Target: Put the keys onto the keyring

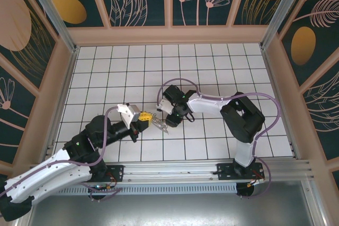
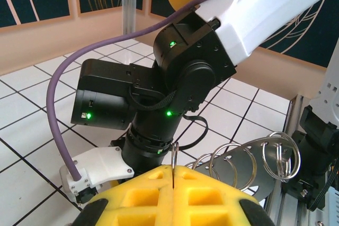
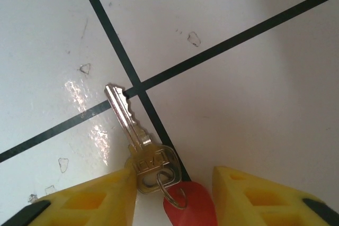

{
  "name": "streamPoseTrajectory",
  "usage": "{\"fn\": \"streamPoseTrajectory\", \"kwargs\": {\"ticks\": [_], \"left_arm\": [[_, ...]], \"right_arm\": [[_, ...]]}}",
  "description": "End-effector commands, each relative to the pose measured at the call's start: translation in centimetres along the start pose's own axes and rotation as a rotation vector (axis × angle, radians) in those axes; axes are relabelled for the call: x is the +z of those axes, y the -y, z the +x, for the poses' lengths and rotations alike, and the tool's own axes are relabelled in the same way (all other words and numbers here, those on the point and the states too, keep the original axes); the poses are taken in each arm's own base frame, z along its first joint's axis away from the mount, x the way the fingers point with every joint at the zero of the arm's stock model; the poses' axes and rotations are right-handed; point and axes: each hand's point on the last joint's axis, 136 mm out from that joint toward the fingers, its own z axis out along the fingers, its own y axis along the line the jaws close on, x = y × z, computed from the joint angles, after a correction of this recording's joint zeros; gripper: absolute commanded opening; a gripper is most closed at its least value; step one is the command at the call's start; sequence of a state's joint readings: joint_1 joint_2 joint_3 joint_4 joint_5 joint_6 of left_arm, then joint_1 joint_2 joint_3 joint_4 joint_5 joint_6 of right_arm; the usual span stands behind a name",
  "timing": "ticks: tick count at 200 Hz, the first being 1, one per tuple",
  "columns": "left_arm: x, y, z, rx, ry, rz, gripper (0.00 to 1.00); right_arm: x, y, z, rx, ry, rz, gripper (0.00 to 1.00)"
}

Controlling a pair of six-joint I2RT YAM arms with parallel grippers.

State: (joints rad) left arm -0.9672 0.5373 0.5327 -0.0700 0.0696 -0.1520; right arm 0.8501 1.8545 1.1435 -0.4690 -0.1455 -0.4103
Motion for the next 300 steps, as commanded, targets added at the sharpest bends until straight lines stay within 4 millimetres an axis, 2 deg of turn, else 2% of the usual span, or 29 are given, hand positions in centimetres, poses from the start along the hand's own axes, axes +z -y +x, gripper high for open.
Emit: {"fn": "streamPoseTrajectory", "kwargs": {"ticks": [1,81,141,182,219,259,300], "left_arm": [[0.0,0.4,-1.4,0.002,0.053,0.016,0.00],[0.0,0.2,-1.2,0.002,0.044,0.006,0.00],[0.0,0.2,-1.2,0.002,0.043,0.006,0.00],[0.0,0.2,-1.3,0.002,0.043,0.007,0.00],[0.0,0.2,-1.2,0.000,0.039,0.004,0.00],[0.1,0.0,-1.1,0.002,0.033,-0.003,0.00],[0.3,0.2,-1.1,0.008,0.030,0.008,0.00]], "right_arm": [[0.0,0.0,0.2,-0.018,-0.024,0.008,0.35],[-0.1,0.3,0.4,-0.020,-0.021,0.019,0.12],[-1.8,0.3,-0.2,-0.012,0.028,0.027,0.00],[-3.6,0.0,-1.3,0.035,0.116,0.016,0.00],[-5.3,-0.7,-2.1,0.191,0.263,-0.053,0.00],[-4.6,-2.4,-1.9,0.435,0.397,-0.122,0.00],[-3.7,-3.1,-1.2,0.561,0.456,-0.133,0.00]]}}
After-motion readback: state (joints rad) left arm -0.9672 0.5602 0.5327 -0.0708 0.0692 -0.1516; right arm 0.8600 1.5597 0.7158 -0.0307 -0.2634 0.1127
